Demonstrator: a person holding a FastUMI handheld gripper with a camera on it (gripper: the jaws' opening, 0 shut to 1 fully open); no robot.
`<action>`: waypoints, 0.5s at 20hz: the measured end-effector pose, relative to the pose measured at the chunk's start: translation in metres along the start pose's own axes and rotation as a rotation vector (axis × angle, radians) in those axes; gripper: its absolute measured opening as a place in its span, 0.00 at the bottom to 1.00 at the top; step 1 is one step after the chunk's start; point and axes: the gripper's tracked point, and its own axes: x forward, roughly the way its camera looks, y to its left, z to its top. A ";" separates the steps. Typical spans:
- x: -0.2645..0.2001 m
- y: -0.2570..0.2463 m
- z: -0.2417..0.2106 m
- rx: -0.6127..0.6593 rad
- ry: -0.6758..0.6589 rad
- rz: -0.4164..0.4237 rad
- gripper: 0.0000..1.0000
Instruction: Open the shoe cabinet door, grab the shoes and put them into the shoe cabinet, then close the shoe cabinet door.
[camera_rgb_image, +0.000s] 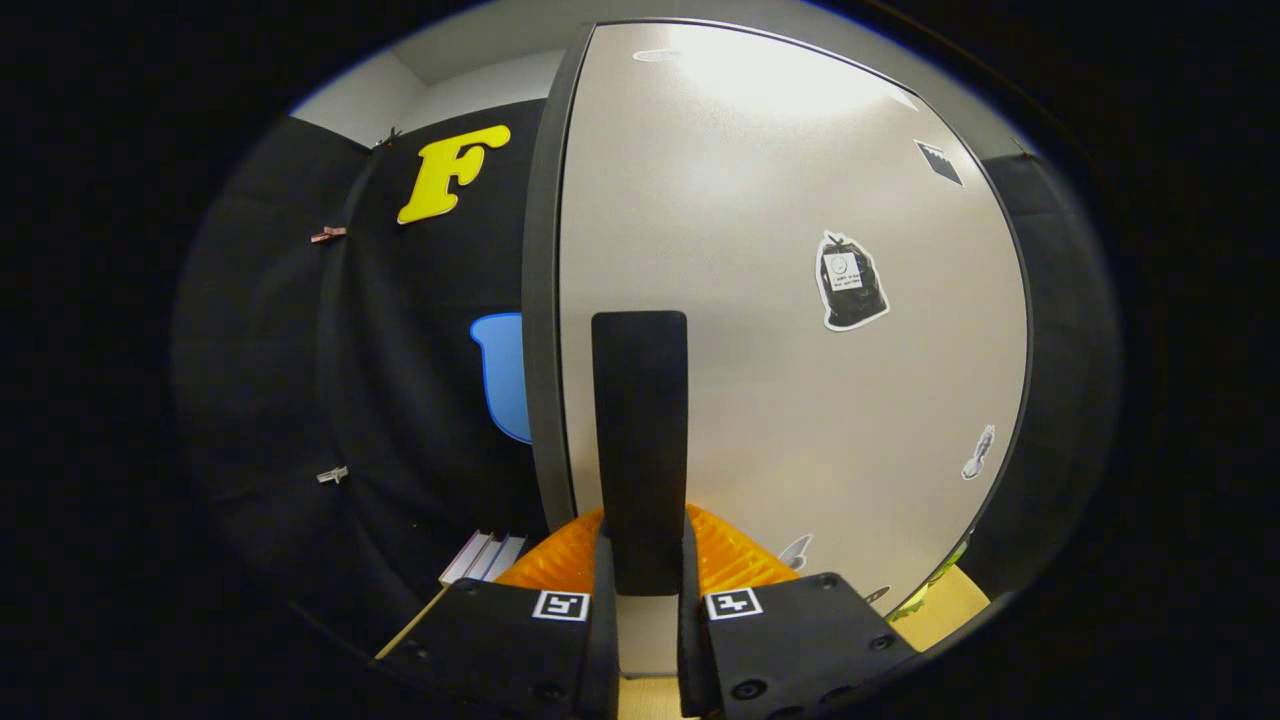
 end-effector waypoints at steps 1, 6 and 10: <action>-0.002 0.000 -0.001 -0.010 0.002 -0.006 0.27; -0.028 -0.003 -0.004 -0.011 0.029 0.009 0.27; -0.067 -0.013 -0.006 0.013 0.031 0.041 0.27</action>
